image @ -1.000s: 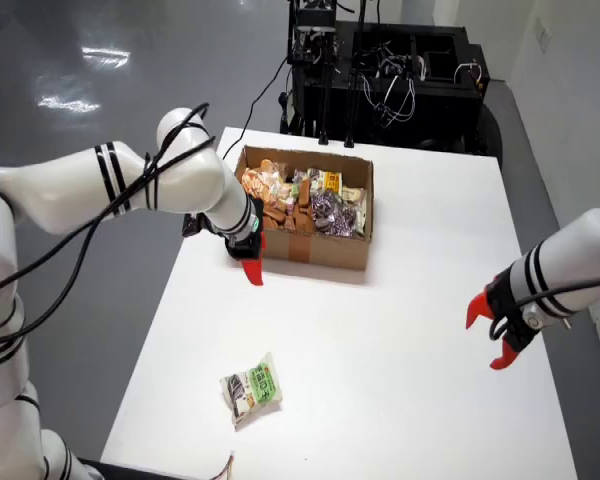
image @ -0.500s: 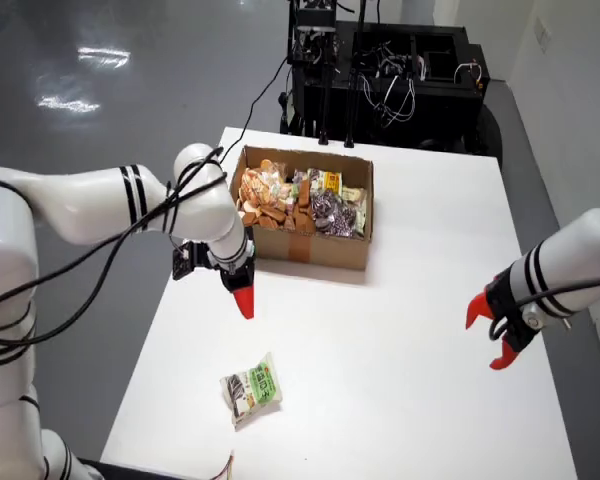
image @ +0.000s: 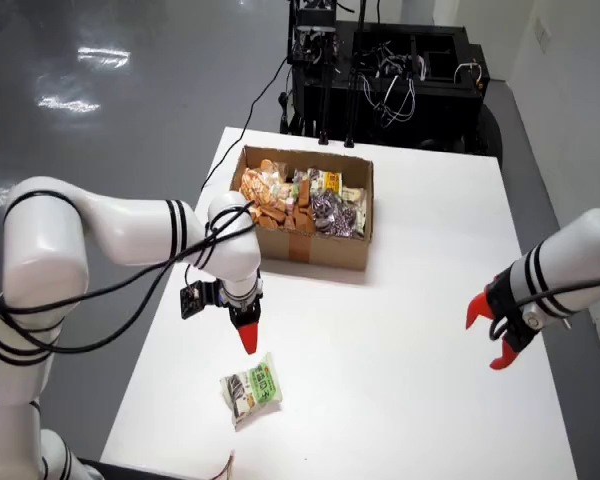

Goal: Grasp a snack and put it in the bin.

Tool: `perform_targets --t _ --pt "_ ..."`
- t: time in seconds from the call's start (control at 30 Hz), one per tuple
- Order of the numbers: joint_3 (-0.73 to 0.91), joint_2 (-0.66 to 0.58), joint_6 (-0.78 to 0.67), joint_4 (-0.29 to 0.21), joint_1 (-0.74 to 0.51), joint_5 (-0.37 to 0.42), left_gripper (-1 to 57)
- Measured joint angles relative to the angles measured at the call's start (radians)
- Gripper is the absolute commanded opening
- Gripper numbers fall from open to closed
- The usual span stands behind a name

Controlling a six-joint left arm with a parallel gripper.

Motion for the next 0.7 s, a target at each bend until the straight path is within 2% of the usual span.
perform_targets --t 0.3,0.7 --pt "0.018 0.068 -0.021 0.013 -0.007 -0.023 40.7" --pt "0.026 0.181 -0.077 0.01 -0.038 -0.098 40.8"
